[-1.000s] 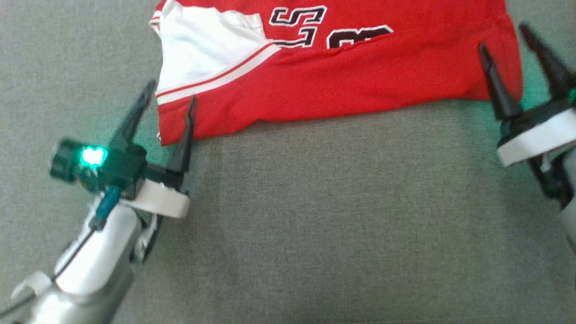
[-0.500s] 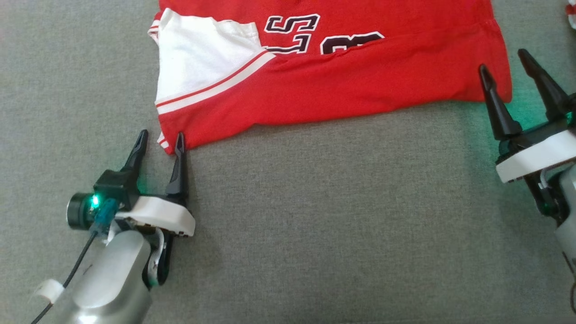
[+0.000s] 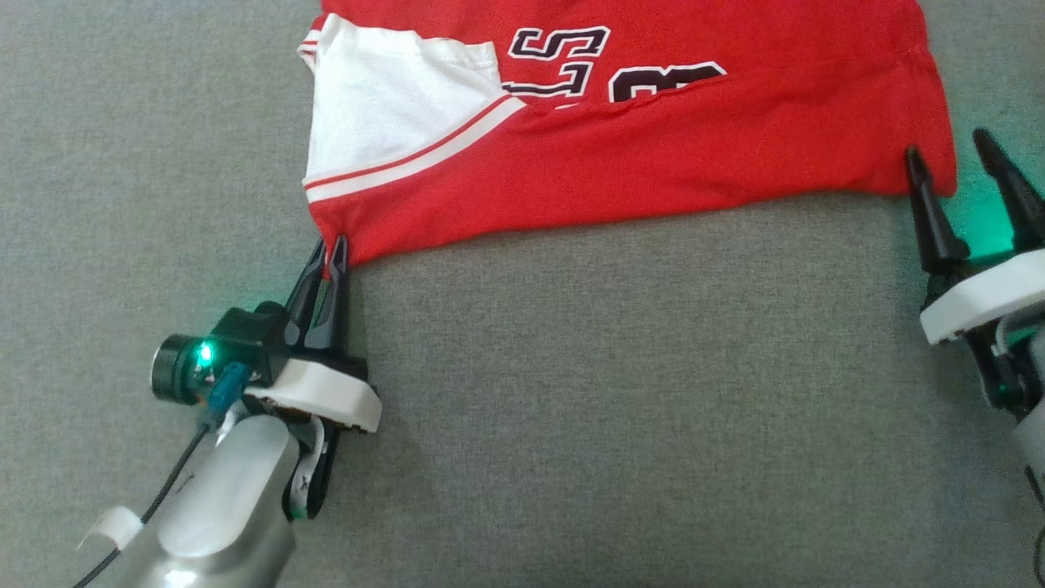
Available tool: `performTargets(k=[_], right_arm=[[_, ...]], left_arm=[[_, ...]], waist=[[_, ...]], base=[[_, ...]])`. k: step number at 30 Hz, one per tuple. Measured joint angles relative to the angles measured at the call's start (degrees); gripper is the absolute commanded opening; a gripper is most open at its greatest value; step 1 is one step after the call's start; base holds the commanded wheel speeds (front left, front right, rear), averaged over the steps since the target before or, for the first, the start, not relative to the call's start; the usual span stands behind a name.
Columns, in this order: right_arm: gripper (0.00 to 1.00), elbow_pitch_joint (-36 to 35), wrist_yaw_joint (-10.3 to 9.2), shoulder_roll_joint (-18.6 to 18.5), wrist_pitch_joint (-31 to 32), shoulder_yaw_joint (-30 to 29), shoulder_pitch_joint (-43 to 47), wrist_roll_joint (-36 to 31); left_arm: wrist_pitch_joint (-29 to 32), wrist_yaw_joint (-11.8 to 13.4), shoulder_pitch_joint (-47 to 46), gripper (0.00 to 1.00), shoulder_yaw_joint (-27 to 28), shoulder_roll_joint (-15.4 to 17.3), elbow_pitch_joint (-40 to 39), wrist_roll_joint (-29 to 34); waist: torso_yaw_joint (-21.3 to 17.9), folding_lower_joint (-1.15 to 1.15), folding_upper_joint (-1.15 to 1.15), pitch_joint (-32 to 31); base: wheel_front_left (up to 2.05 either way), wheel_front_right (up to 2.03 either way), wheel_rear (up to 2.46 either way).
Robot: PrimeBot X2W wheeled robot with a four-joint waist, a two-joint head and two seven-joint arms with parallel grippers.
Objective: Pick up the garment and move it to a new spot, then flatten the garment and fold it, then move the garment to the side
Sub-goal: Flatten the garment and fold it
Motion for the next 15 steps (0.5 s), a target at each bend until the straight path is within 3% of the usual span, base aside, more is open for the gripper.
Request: performTargets(k=[5,6,7,8,15], right_arm=[[0.98,5.4,0.01,1.1,2.3,1.5,-1.1,2.9],[0.69,5.8,0.00,1.2,3.1,1.9,-1.6,3.9],[0.11,5.9,0.01,1.2,3.7,2.4,-2.2,5.0],[0.00,6.1,0.01,1.3,3.9,2.8,-2.5,6.3],[0.00,5.0,0.01,-0.5,4.2,6.1,0.2,11.2]], left_arm=[[-0.3,1.0,0.1,0.00,-0.2,1.2,-2.3,1.4],[-0.4,1.1,0.1,0.00,-0.2,1.4,-2.6,1.4],[-0.4,1.2,0.1,0.00,-0.2,1.5,-2.7,1.5],[-0.4,1.2,0.2,0.00,-0.2,1.5,-2.7,1.7],[-0.4,1.6,4.1,0.00,-0.2,3.2,-4.4,1.9]], waist=[[0.5,0.00,0.00,0.0],[0.5,0.00,0.00,-0.1],[0.6,0.00,0.00,-0.2],[0.6,0.00,0.00,-0.4],[0.2,0.00,0.00,-3.3]], base=[[0.00,0.00,0.00],[0.00,0.00,0.00],[0.00,0.00,0.00],[0.00,0.00,0.00],[0.00,0.00,0.00]])
